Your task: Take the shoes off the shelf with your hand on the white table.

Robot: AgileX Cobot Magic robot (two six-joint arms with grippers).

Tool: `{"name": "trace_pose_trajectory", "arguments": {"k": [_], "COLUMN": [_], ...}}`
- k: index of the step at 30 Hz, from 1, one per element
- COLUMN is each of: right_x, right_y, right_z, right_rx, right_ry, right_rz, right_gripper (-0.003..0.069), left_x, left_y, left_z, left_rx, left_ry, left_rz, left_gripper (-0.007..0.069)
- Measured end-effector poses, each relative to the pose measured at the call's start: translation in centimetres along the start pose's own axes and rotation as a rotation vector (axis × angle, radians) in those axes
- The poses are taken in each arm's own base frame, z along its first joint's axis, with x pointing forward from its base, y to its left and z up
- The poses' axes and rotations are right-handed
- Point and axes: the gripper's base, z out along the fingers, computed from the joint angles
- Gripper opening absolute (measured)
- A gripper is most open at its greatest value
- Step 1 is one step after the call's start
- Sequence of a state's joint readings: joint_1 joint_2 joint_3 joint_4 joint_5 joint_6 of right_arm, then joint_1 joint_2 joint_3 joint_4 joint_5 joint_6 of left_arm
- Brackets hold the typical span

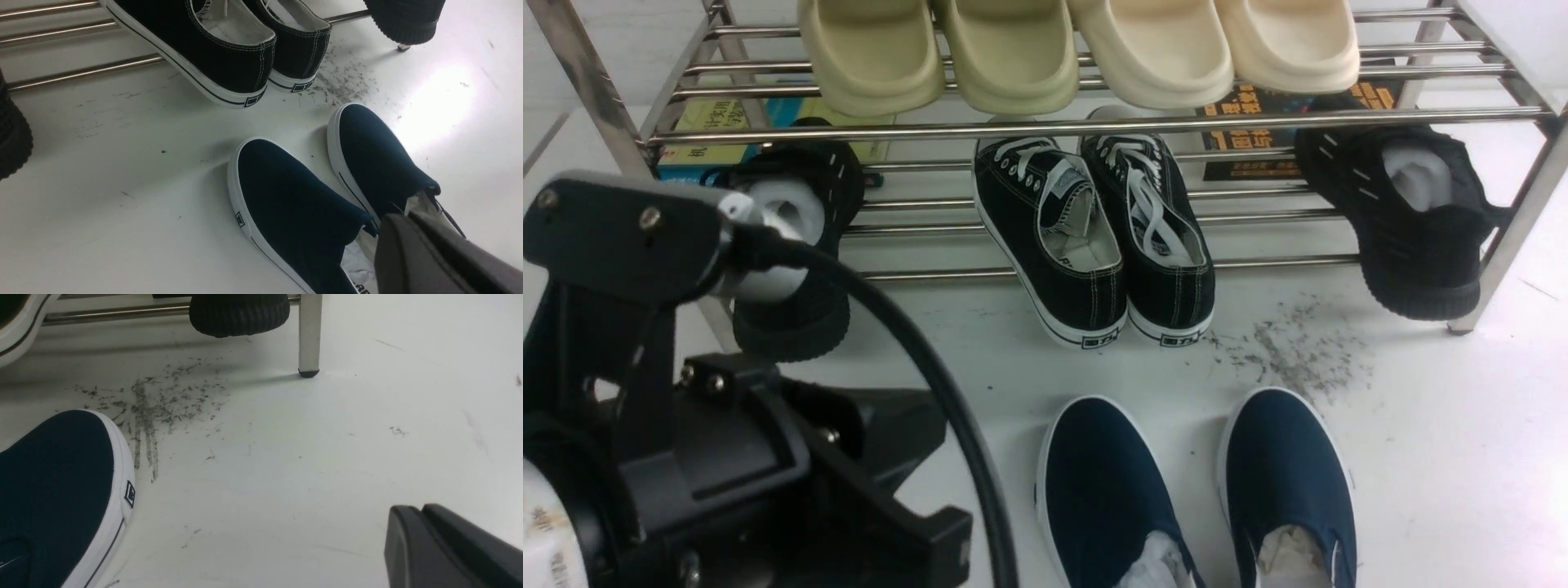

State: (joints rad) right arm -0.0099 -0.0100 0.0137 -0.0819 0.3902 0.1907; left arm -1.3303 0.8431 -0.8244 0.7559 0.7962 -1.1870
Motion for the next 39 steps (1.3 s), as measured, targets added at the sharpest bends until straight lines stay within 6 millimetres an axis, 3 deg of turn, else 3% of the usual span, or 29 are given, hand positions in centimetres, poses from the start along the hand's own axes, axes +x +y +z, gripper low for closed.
{"name": "trace_pose_trajectory", "arguments": {"k": [4,8,12,16,22,29,39], "right_x": [0.0,0.0,0.0,0.0,0.0,0.0,0.0], "right_y": [0.0,0.0,0.0,0.0,0.0,0.0,0.0], "right_z": [0.0,0.0,0.0,0.0,0.0,0.0,0.0], "right_rx": [0.0,0.0,0.0,0.0,0.0,0.0,0.0], "right_ry": [0.0,0.0,0.0,0.0,0.0,0.0,0.0], "right_rz": [-0.001,-0.001,-0.001,-0.001,-0.001,-0.001,-0.001], "right_gripper": [0.0064,0.0069,0.0075,0.008,0.0091,0.0101,0.0111], "left_x": [1.6,5.1,8.8,12.7,15.9,18.2,18.4], "left_y": [2.0,6.2,9.6,11.9,13.4,14.4,14.8], "left_z": [1.1,1.9,1.2,-0.1,-0.9,-1.7,-2.3], "left_rx": [-0.042,-0.078,-0.119,-0.23,-0.386,-0.572,-0.687], "left_ry": [0.046,0.037,-0.08,-0.191,-0.273,-0.299,-0.329], "left_rz": [-0.092,-0.286,-0.412,-0.394,-0.288,-0.347,-0.366], "left_gripper": [0.0033,0.0036,0.0041,0.0046,0.0053,0.0057,0.0064]}}
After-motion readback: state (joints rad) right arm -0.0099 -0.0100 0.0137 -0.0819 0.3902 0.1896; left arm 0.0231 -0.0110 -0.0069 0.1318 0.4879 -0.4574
